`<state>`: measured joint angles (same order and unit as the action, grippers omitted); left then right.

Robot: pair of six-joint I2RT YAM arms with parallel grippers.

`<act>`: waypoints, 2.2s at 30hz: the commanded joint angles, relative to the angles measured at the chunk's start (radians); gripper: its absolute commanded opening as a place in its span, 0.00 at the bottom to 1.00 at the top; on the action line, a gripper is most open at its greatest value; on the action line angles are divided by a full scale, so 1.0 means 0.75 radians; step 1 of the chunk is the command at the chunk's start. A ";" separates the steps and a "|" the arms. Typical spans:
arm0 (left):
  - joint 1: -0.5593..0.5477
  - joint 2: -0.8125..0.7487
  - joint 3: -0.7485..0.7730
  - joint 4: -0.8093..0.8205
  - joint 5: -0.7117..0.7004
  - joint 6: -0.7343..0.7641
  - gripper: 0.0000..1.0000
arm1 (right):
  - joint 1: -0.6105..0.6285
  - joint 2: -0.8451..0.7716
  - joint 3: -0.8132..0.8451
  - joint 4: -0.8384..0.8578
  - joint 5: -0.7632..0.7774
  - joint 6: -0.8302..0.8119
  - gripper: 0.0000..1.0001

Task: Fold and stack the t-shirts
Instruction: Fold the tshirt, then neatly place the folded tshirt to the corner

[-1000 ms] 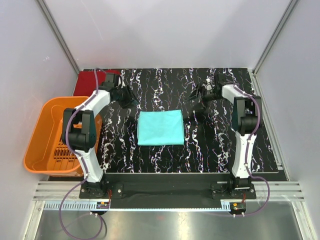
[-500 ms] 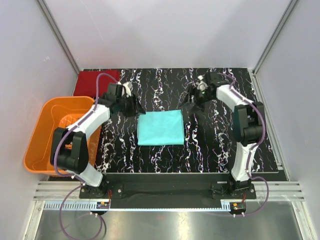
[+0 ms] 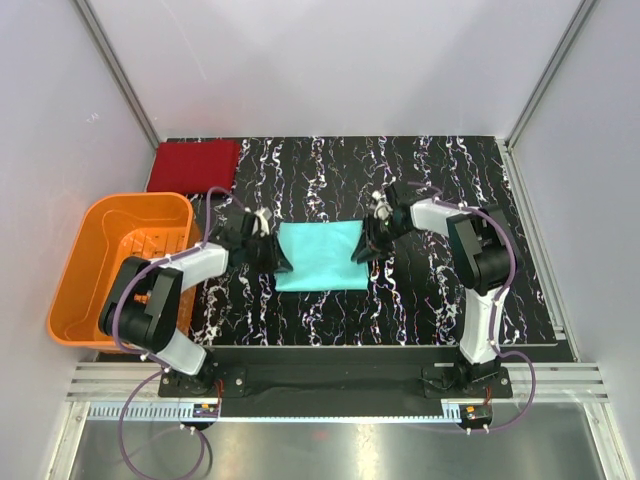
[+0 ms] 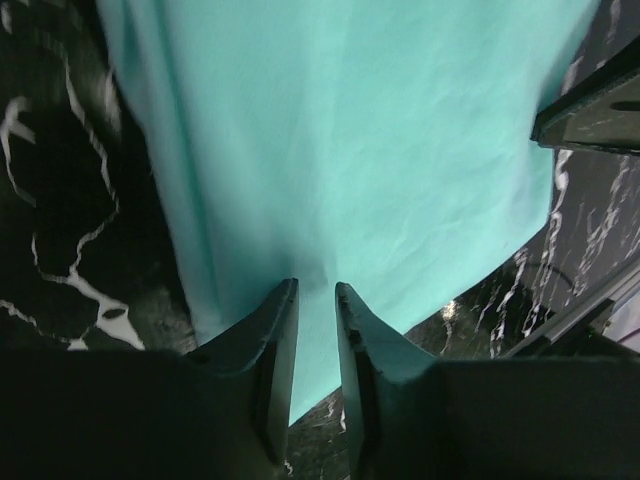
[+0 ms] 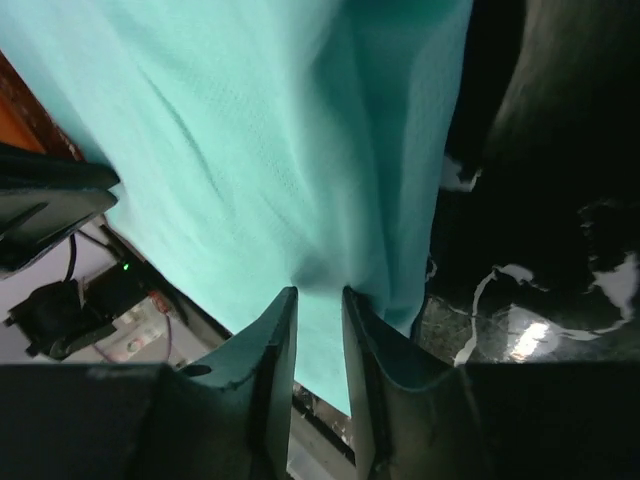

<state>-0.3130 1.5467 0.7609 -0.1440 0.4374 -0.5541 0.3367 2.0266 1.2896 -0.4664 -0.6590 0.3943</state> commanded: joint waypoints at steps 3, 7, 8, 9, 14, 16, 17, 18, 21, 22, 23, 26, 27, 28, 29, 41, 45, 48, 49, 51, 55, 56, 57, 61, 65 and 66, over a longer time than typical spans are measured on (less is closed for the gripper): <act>0.000 -0.066 -0.188 0.169 -0.004 -0.069 0.25 | 0.019 -0.072 -0.185 0.147 -0.087 0.041 0.30; -0.041 -0.141 -0.308 0.188 0.016 -0.112 0.23 | 0.022 -0.157 -0.336 0.225 -0.115 0.084 0.29; -0.081 -0.200 -0.329 0.188 0.002 -0.136 0.23 | 0.028 -0.184 -0.410 0.237 -0.134 0.098 0.29; -0.104 -0.244 -0.354 0.188 -0.004 -0.151 0.23 | 0.032 -0.211 -0.443 0.241 -0.136 0.100 0.29; -0.237 -0.552 -0.478 0.074 -0.088 -0.249 0.24 | 0.036 -0.421 -0.615 0.182 -0.136 0.084 0.32; -0.239 -0.685 -0.460 -0.063 -0.123 -0.235 0.34 | 0.032 -0.505 -0.601 0.097 -0.101 0.068 0.43; -0.235 -0.714 -0.408 -0.120 -0.182 -0.204 0.40 | 0.032 -0.532 -0.580 0.060 -0.022 0.047 0.49; -0.233 -0.737 -0.364 -0.212 -0.209 -0.178 0.46 | 0.032 -0.550 -0.554 -0.003 0.027 0.043 0.55; -0.190 -0.723 -0.197 -0.315 -0.256 -0.076 0.56 | 0.026 -0.563 -0.435 -0.092 0.175 0.018 0.76; -0.168 -0.696 -0.162 -0.327 -0.246 -0.047 0.65 | 0.016 -0.538 -0.376 -0.116 0.252 0.012 0.80; -0.113 -0.609 -0.119 -0.336 -0.203 0.014 0.67 | 0.013 -0.522 -0.349 -0.139 0.285 0.006 0.80; -0.045 -0.409 0.053 -0.393 -0.154 0.143 0.73 | 0.013 -0.489 -0.290 -0.174 0.361 -0.014 0.81; -0.041 -0.371 0.104 -0.389 -0.162 0.162 0.73 | 0.013 -0.485 -0.280 -0.176 0.373 -0.016 0.82; -0.033 -0.328 0.125 -0.387 -0.158 0.176 0.73 | 0.013 -0.473 -0.265 -0.178 0.388 -0.018 0.82; -0.002 -0.271 0.149 -0.365 -0.129 0.182 0.73 | 0.011 -0.457 -0.247 -0.188 0.390 -0.025 0.82; 0.016 0.106 0.301 -0.189 0.030 0.260 0.81 | 0.011 -0.522 -0.308 -0.151 0.333 -0.094 0.84; 0.018 0.210 0.335 -0.142 0.030 0.289 0.79 | 0.009 -0.542 -0.333 -0.131 0.304 -0.100 0.84; 0.002 0.261 0.340 -0.123 0.061 0.270 0.75 | 0.009 -0.561 -0.345 -0.125 0.294 -0.110 0.84; -0.014 0.267 0.333 -0.113 0.065 0.268 0.75 | 0.007 -0.575 -0.349 -0.125 0.290 -0.119 0.84; -0.035 0.276 0.313 -0.098 0.053 0.258 0.75 | 0.003 -0.591 -0.357 -0.125 0.292 -0.123 0.84; -0.063 0.294 0.266 -0.041 0.069 0.222 0.70 | -0.001 -0.620 -0.367 -0.106 0.235 -0.098 0.84; -0.067 0.296 0.258 -0.015 0.090 0.211 0.66 | -0.001 -0.624 -0.370 -0.104 0.224 -0.096 0.84; -0.073 0.298 0.254 -0.017 0.084 0.207 0.65 | -0.001 -0.634 -0.370 -0.102 0.218 -0.092 0.84; -0.092 0.292 0.203 -0.011 0.075 0.197 0.57 | -0.001 -0.667 -0.374 -0.100 0.206 -0.082 0.84; -0.092 0.286 0.160 0.061 0.084 0.170 0.22 | -0.001 -0.673 -0.372 -0.094 0.196 -0.080 0.84; -0.092 0.278 0.155 0.075 0.082 0.164 0.08 | -0.001 -0.681 -0.380 -0.092 0.191 -0.070 0.84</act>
<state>-0.3767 1.7561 0.9012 -0.1520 0.4873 -0.4282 0.3397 1.5574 1.0122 -0.5636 -0.4881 0.3336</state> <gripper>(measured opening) 0.171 0.840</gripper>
